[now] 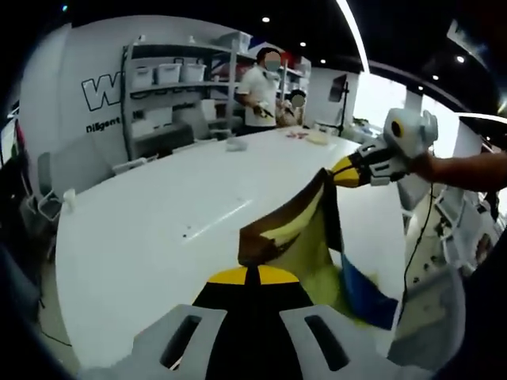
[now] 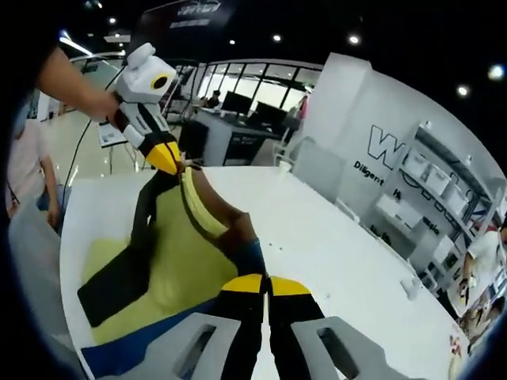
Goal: Fold the garment on the visible template until the final outline fits inside the template.
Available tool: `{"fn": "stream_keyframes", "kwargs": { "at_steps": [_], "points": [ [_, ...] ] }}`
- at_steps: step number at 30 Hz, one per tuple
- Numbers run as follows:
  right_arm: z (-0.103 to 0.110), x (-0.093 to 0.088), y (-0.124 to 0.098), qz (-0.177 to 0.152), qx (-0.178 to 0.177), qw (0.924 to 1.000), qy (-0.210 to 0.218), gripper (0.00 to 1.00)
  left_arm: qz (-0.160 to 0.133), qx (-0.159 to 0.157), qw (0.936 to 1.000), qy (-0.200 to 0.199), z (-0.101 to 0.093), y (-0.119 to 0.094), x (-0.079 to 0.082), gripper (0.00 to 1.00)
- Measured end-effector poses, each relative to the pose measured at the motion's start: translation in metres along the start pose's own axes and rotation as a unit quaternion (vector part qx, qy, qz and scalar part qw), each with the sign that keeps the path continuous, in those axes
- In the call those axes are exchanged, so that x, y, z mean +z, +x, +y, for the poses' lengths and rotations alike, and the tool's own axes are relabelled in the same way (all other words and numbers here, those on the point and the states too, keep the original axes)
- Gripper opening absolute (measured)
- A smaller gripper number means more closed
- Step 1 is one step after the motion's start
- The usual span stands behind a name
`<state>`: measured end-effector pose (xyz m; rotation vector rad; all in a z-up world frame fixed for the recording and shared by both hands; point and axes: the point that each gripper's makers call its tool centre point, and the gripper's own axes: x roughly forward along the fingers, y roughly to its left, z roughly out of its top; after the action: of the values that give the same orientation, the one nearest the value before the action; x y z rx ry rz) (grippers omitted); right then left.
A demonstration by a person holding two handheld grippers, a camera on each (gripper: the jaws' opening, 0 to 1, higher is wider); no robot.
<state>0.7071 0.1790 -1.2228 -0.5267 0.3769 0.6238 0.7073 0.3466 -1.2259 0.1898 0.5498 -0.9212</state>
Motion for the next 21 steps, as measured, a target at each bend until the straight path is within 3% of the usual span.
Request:
{"fn": "stream_keyframes", "kwargs": {
  "at_steps": [4, 14, 21],
  "points": [
    [0.0, -0.008, 0.009, 0.01, 0.001, 0.9999, 0.006, 0.0, 0.007, 0.005, 1.0, 0.002, 0.009, 0.014, -0.004, 0.0],
    [-0.014, -0.044, 0.054, 0.046, 0.011, 0.9982, 0.038, 0.0, 0.025, 0.021, 0.9993, -0.016, 0.038, 0.058, -0.02, 0.0],
    [-0.017, -0.058, 0.076, 0.058, 0.016, 0.9967, 0.054, 0.0, 0.033, 0.042, 0.9985, -0.011, 0.055, 0.078, -0.028, 0.0]
  ]
}}
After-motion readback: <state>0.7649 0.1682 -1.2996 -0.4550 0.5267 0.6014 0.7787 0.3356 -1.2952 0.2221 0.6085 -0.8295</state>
